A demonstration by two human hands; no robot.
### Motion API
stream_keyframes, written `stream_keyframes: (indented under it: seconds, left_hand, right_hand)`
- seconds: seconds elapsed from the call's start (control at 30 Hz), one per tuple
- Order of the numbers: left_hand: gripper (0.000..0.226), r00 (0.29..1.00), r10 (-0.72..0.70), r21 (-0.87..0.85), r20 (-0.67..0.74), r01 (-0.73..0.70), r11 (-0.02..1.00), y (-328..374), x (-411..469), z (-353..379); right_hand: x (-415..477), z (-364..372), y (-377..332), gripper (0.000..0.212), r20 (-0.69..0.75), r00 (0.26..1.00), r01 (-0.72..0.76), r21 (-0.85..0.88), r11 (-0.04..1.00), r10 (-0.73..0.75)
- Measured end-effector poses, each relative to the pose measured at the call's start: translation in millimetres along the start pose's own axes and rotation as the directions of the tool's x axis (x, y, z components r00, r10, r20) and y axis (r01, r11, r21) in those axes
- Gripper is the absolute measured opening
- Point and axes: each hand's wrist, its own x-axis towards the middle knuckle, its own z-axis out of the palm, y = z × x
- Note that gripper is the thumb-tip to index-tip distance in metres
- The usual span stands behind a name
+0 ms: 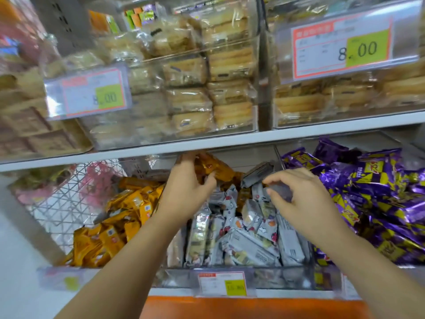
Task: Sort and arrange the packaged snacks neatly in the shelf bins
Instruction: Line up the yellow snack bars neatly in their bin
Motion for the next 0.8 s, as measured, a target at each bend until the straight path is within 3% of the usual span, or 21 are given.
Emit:
stream_keyframes:
  seconds: [0.2, 0.47, 0.57, 0.67, 0.8]
  left_hand:
    - [0.037, 0.989, 0.066, 0.025, -0.129, -0.063, 0.998, -54, -48, -55]
    - [0.033, 0.914, -0.157, 0.087, -0.374, 0.204, 0.975, -134, -92, -114]
    - [0.028, 0.898, -0.278, 0.120, -0.342, 0.335, 0.934, -166, -108, -123]
    - [0.035, 0.895, -0.399, 0.129, -0.197, 0.427, 0.895, -193, -119, -130]
    - [0.038, 0.904, -0.405, 0.138, -0.136, 0.423, 0.896, -210, -119, -139]
  right_hand:
    - [8, 32, -63, 0.012, 0.131, 0.989, 0.062, 0.052, 0.997, -0.068]
    - [33, 74, -134, 0.017, 0.323, 0.932, 0.150, 0.067, 0.986, -0.164]
    - [43, 93, -159, 0.018, 0.353, 0.910, 0.195, 0.100, 0.976, -0.218]
    - [59, 117, -184, 0.017, 0.387, 0.886, 0.220, 0.133, 0.966, -0.255]
    - [94, 166, -210, 0.016, 0.464, 0.841, 0.230, 0.163, 0.959, -0.280]
